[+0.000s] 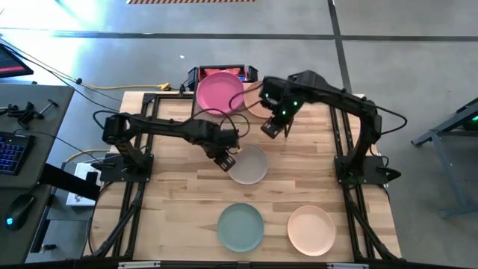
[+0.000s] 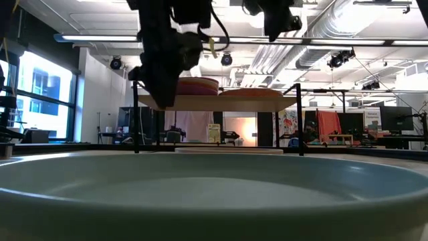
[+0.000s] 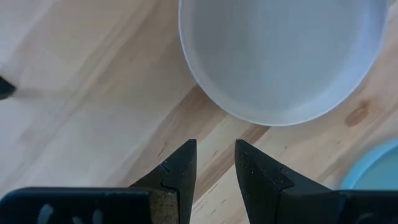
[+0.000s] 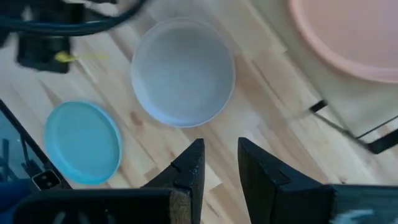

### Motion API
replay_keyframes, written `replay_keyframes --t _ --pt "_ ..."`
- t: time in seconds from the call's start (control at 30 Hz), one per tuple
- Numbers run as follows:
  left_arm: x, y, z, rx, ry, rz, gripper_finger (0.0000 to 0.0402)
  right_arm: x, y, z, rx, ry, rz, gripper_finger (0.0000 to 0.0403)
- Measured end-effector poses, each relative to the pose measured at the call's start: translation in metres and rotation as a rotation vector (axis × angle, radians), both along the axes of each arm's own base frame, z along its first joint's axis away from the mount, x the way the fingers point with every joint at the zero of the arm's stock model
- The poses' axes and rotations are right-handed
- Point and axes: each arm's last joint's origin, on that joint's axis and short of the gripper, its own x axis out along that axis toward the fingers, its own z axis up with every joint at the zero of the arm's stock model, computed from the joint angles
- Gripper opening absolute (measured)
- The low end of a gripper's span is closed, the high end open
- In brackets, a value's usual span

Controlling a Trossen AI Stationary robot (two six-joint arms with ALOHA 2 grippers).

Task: Place and stack plates onto a shelf
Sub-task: Stack the light gray plate on top of the brown plate on the shelf

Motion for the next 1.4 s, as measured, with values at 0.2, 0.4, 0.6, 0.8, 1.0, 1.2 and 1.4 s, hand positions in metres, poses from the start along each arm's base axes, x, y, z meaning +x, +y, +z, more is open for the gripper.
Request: replay_keyframes --t 0.2,0.4,0.6,0.8,1.0,1.2,1.4 --pt "0.006 -0.002 -0.016 -0.011 0.049 -0.007 0.0099 0.001 0.031 0.005 -0.022 0.0 -0.008 0.0073" --pt "0.01 -0.002 -0.02 -0.015 0.037 0.015 0.0099 -0.009 0.061 0.019 -0.062 -0.033 -0.05 0.0073" --pt "0.014 -0.001 -0.019 -0.017 -0.013 0.071 0.0099 -0.015 0.081 0.025 -0.102 -0.055 -0.023 0.0073" --pt "0.018 -0.004 -0.018 -0.012 -0.054 0.146 0.0099 -0.015 0.093 0.026 -0.097 -0.058 0.004 0.0073" --pt "0.021 -0.005 -0.022 -0.013 -0.062 0.247 0.0099 -0.015 0.095 0.026 -0.104 -0.059 0.039 0.0073" --pt "0.027 -0.006 -0.037 -0.026 -0.031 0.325 0.0099 -0.015 0.095 0.026 -0.134 -0.063 0.14 0.0073" --pt "0.032 -0.005 -0.05 -0.04 -0.019 0.37 0.0099 -0.015 0.095 0.026 -0.147 -0.065 0.19 0.0073"
